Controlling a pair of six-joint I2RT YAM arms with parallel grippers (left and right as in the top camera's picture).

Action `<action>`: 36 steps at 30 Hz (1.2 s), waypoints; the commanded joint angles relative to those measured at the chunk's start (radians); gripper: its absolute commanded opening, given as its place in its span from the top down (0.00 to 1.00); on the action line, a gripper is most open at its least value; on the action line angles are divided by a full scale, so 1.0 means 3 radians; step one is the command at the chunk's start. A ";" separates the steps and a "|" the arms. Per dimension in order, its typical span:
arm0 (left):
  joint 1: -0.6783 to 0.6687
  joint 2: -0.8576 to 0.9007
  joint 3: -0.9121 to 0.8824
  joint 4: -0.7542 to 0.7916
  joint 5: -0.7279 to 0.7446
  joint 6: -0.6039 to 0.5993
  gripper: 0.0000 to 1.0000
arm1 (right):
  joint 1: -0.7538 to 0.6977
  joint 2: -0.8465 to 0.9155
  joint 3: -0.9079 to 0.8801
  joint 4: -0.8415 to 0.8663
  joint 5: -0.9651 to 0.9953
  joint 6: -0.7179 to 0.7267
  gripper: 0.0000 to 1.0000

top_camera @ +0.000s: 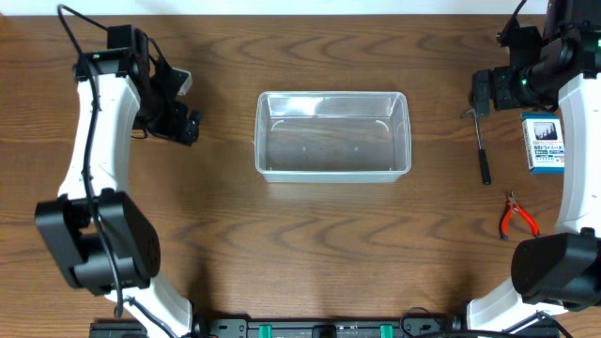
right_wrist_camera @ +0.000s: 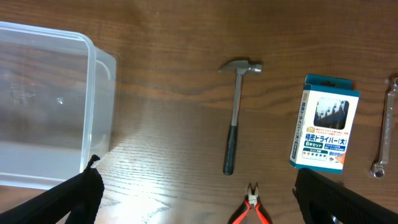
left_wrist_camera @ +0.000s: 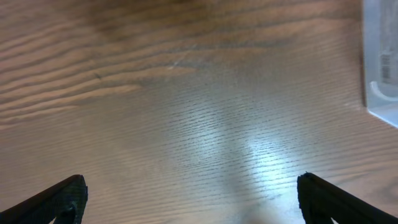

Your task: Pack container

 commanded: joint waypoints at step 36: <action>0.0025 -0.1541 -0.0416 0.0272 0.0409 -0.0118 0.02 | -0.0020 0.0168 -0.0022 0.0192 -0.0036 0.0028 0.01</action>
